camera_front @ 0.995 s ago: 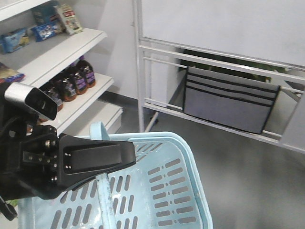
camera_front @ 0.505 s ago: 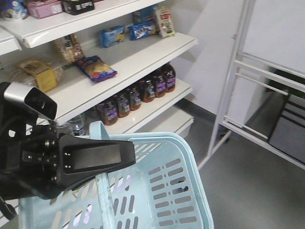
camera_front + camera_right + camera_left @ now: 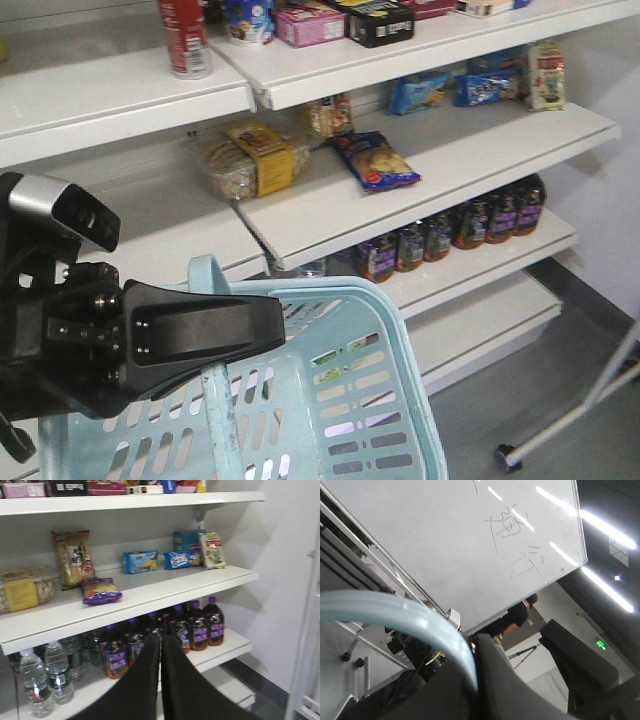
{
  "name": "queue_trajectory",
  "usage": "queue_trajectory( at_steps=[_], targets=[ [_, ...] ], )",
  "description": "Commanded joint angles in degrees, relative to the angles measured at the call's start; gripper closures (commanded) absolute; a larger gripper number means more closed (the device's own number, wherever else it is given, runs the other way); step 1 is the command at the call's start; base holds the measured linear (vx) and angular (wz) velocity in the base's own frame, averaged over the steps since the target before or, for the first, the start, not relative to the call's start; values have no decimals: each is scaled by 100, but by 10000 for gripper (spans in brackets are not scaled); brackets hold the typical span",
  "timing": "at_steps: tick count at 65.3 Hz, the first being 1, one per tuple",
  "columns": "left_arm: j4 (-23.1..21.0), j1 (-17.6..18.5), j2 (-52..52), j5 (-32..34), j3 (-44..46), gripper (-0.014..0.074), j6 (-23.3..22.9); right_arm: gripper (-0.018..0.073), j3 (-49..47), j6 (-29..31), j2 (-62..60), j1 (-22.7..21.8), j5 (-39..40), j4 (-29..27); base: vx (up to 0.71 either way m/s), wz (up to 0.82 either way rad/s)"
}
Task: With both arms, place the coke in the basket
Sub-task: 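Turn the base toward the snack shelves carrying the basket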
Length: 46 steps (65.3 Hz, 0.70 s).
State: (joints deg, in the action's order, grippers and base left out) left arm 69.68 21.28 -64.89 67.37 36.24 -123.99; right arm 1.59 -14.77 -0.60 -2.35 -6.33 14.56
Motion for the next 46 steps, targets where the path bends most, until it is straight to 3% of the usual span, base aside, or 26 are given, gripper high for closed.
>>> queue_trajectory(
  at_steps=[1,46],
  targets=[
    [-506,31,136,944,185,602,8,564,45,30,-73,-40,396,25,16,62],
    [-506,31,136,944,185,602,8,564,45,30,-73,-40,396,25,13,50]
  ],
)
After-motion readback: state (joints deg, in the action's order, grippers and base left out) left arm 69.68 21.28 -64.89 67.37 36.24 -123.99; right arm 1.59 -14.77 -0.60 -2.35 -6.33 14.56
